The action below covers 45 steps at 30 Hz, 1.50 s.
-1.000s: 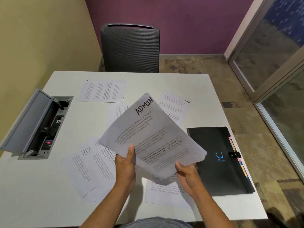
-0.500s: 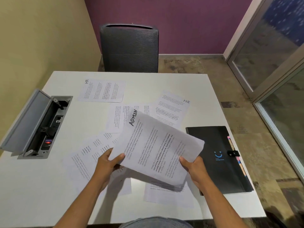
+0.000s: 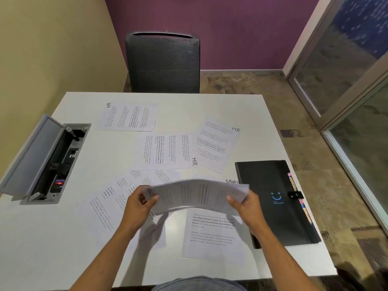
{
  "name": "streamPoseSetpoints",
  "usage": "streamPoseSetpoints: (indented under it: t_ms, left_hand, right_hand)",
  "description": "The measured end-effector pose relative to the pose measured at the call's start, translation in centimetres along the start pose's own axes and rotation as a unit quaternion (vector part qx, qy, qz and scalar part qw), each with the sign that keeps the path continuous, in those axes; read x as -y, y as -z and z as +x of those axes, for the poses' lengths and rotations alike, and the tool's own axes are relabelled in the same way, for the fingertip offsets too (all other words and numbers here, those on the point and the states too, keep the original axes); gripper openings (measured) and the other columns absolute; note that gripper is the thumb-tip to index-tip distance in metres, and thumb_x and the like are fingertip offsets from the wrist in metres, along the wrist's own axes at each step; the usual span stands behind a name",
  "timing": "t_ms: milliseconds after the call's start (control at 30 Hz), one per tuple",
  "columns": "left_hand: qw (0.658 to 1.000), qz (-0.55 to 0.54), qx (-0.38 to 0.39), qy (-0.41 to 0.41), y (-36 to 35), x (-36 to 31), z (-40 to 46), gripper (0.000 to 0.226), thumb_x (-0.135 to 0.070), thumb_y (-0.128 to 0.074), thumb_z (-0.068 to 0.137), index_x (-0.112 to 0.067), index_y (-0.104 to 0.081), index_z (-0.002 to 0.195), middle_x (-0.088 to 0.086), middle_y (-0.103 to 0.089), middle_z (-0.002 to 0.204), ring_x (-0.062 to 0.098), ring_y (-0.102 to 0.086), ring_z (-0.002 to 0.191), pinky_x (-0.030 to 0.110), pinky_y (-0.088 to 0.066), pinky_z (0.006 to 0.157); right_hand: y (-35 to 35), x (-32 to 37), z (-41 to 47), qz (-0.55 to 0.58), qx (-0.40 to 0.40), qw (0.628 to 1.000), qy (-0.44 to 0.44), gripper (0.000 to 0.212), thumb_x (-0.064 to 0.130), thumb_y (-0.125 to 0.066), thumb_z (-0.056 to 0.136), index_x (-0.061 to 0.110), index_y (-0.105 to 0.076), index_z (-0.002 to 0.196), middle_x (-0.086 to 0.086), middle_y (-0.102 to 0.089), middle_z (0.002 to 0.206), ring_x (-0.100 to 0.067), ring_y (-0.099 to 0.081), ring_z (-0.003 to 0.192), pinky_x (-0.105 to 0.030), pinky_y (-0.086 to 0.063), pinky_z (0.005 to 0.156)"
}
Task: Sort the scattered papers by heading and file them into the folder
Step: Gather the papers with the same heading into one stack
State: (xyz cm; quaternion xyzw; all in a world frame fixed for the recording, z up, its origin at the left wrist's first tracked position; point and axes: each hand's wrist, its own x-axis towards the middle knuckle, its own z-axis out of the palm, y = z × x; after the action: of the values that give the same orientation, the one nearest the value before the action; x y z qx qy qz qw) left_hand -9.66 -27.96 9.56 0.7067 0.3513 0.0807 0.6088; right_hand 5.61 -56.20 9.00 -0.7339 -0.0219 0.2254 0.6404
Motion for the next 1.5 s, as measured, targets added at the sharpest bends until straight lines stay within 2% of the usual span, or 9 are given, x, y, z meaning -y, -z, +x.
streamPoseSetpoints:
  t_ms: [233, 400, 600, 933, 1067, 1167, 1300, 1400, 1500]
  left_hand:
    - [1.0, 0.02, 0.021, 0.006, -1.2, 0.6, -0.6, 0.007, -0.001, -0.064, 0.09, -0.007, -0.061, 0.092, 0.014, -0.064, 0.09, 0.023, -0.059, 0.083, 0.031, -0.045, 0.07]
    - [1.0, 0.01, 0.008, 0.003, -1.2, 0.4, -0.8, 0.013, -0.004, -0.063, 0.091, -0.015, -0.063, 0.096, 0.008, -0.066, 0.096, 0.025, -0.061, 0.094, 0.039, -0.05, 0.081]
    - [1.0, -0.011, -0.021, -0.014, -1.0, -1.1, -0.7, 0.016, -0.014, -0.067, 0.09, -0.026, -0.064, 0.1, -0.006, -0.07, 0.1, 0.01, -0.065, 0.093, 0.029, -0.053, 0.076]
    - [0.993, -0.102, -0.049, 0.027, -0.4, -0.1, 0.3, 0.016, -0.002, -0.067, 0.088, -0.006, -0.062, 0.102, 0.014, -0.067, 0.089, 0.025, -0.064, 0.083, 0.029, -0.053, 0.069]
    - [0.981, -0.165, -0.062, 0.08, -0.1, 0.9, 1.0, 0.017, -0.013, -0.065, 0.092, -0.009, -0.062, 0.107, 0.012, -0.068, 0.1, 0.031, -0.066, 0.097, 0.037, -0.054, 0.081]
    - [0.959, -0.247, -0.016, 0.141, -0.7, 0.8, 0.6, 0.022, -0.029, -0.058, 0.096, -0.013, -0.057, 0.112, 0.013, -0.065, 0.114, 0.028, -0.066, 0.1, 0.035, -0.058, 0.072]
    - [0.933, -0.277, 0.103, 0.206, -4.0, 0.1, -1.5, 0.034, -0.033, -0.061, 0.089, -0.014, -0.052, 0.115, 0.008, -0.066, 0.103, 0.023, -0.071, 0.085, 0.033, -0.058, 0.058]
    - [0.921, -0.275, 0.156, 0.228, -6.8, 0.0, -3.0, 0.049, -0.038, -0.08, 0.073, -0.015, -0.054, 0.108, 0.006, -0.068, 0.092, 0.016, -0.071, 0.074, 0.035, -0.057, 0.065]
    - [0.933, -0.261, 0.145, 0.201, -9.5, 0.1, -3.9, 0.051, -0.029, -0.082, 0.076, -0.015, -0.057, 0.118, 0.004, -0.071, 0.114, 0.017, -0.069, 0.102, 0.037, -0.054, 0.088]
  right_hand:
    - [-0.3, -1.1, -0.4, -0.033, -0.017, 0.999, -0.013, 0.032, -0.003, -0.066, 0.089, 0.026, -0.063, 0.102, 0.003, -0.069, 0.099, -0.014, -0.067, 0.093, -0.021, -0.059, 0.073]
    - [-0.1, -0.9, -0.4, -0.03, -0.028, 0.999, -0.006, 0.025, 0.001, -0.066, 0.09, 0.02, -0.063, 0.106, 0.005, -0.07, 0.098, -0.011, -0.068, 0.091, -0.018, -0.058, 0.07]
    - [0.7, -0.7, -0.3, -0.064, -0.029, 0.997, 0.007, 0.025, 0.011, -0.07, 0.089, 0.028, -0.065, 0.106, 0.012, -0.073, 0.094, -0.01, -0.071, 0.093, -0.029, -0.059, 0.077]
    - [1.7, -1.5, -2.3, 0.013, -0.086, 0.995, -0.053, 0.025, 0.015, -0.07, 0.089, 0.027, -0.063, 0.11, 0.0, -0.073, 0.095, -0.021, -0.074, 0.089, -0.039, -0.062, 0.069]
    - [1.9, -2.8, -3.6, 0.081, -0.159, 0.98, -0.092, 0.025, 0.014, -0.07, 0.09, 0.027, -0.061, 0.11, -0.007, -0.071, 0.101, -0.027, -0.072, 0.094, -0.049, -0.061, 0.076]
    - [1.6, -3.4, -4.9, 0.153, -0.202, 0.96, -0.116, 0.028, 0.01, -0.068, 0.09, 0.023, -0.061, 0.114, -0.009, -0.07, 0.108, -0.029, -0.07, 0.098, -0.053, -0.059, 0.082]
    - [0.9, -4.2, -6.1, 0.218, -0.233, 0.938, -0.132, 0.031, 0.004, -0.063, 0.093, 0.022, -0.061, 0.118, -0.008, -0.069, 0.115, -0.028, -0.066, 0.105, -0.052, -0.054, 0.092]
    - [0.6, -4.9, -6.4, 0.242, -0.235, 0.931, -0.141, 0.039, 0.003, -0.061, 0.094, 0.016, -0.055, 0.13, -0.011, -0.066, 0.122, -0.032, -0.063, 0.113, -0.054, -0.051, 0.097]
    - [0.7, -5.3, -6.5, 0.267, -0.221, 0.926, -0.148, 0.04, 0.0, -0.058, 0.094, 0.012, -0.055, 0.132, -0.011, -0.066, 0.123, -0.03, -0.063, 0.112, -0.045, -0.054, 0.091]
